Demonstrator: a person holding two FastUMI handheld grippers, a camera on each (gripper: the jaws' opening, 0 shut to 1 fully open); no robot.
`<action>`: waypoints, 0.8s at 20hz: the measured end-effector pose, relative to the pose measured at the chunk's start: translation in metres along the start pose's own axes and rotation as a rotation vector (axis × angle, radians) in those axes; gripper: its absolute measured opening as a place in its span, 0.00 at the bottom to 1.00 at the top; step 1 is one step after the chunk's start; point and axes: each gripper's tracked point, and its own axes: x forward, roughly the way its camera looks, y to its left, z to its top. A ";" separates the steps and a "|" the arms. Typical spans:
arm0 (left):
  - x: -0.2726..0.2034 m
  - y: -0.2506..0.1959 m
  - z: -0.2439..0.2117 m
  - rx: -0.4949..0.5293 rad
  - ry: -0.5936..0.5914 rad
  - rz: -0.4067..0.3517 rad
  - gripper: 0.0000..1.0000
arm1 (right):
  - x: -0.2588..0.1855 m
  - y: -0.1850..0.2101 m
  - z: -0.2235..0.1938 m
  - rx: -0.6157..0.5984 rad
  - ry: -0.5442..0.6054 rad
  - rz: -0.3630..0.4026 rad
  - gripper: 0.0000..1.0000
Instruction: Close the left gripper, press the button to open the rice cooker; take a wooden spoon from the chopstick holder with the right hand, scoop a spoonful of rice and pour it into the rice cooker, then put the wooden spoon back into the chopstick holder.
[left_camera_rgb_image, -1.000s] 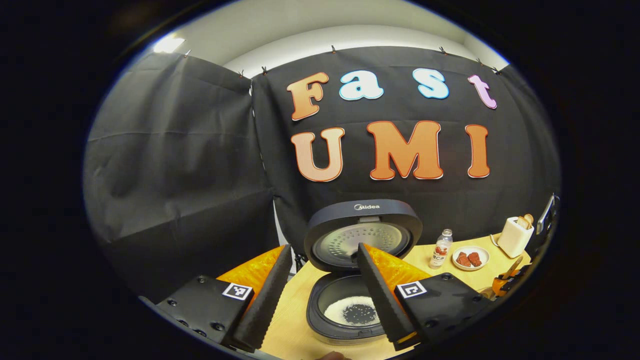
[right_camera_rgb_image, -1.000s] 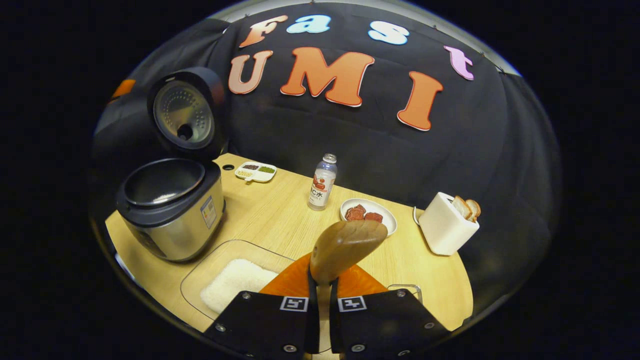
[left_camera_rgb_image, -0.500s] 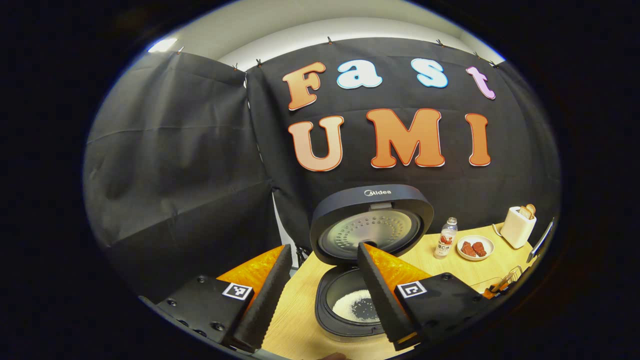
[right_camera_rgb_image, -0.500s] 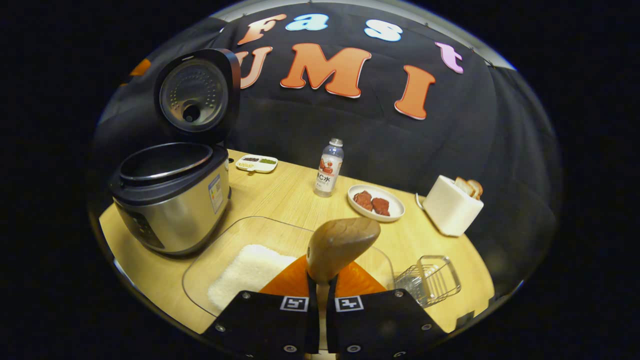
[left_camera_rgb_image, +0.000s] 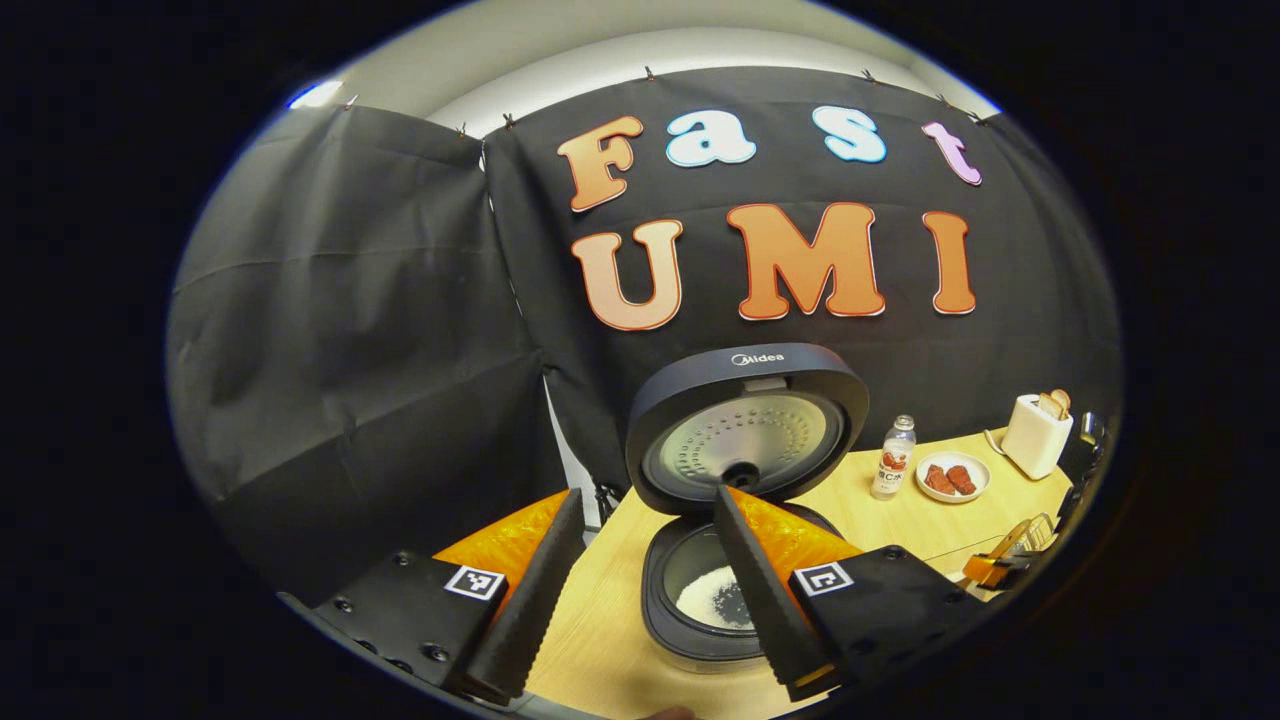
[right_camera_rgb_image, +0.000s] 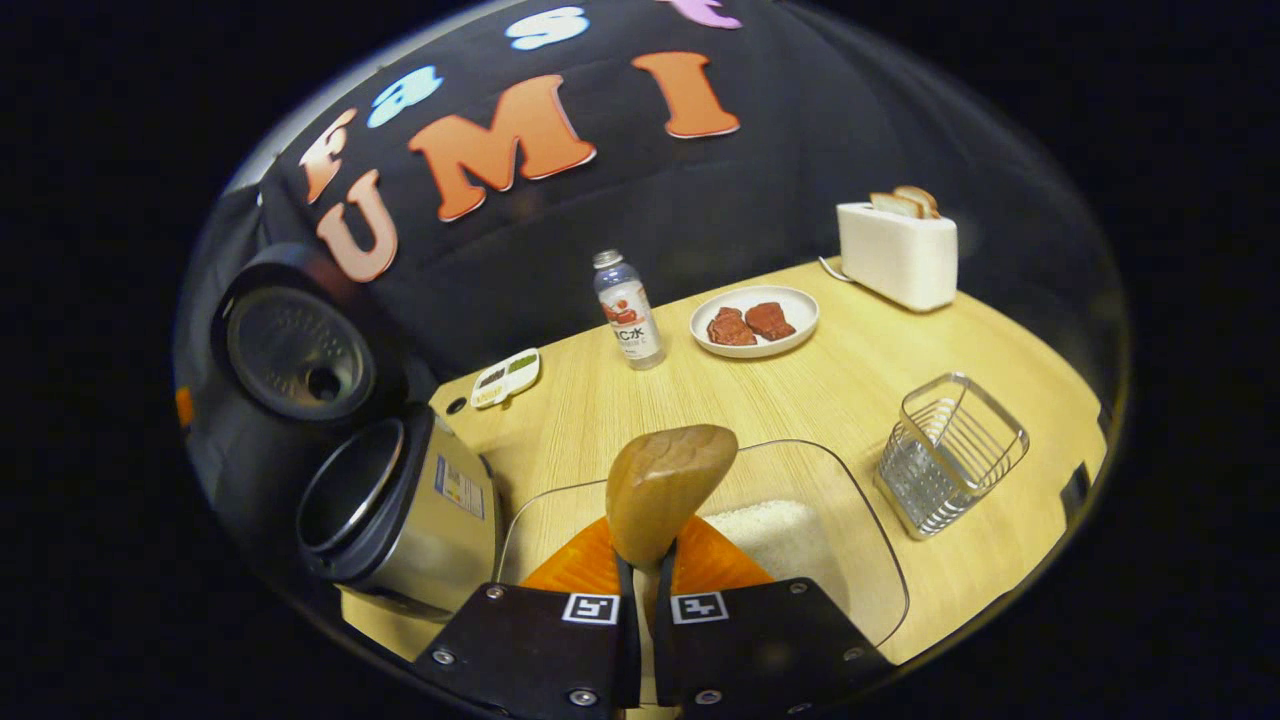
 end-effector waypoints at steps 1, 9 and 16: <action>0.000 0.002 0.000 0.005 0.000 -0.001 0.90 | 0.001 -0.001 0.001 0.024 -0.002 0.002 0.05; 0.001 -0.004 0.001 0.010 -0.008 -0.027 0.90 | 0.002 0.008 -0.003 0.212 0.082 0.088 0.05; -0.002 0.001 -0.003 -0.009 0.007 0.001 0.90 | 0.006 0.020 -0.017 0.419 0.218 0.219 0.05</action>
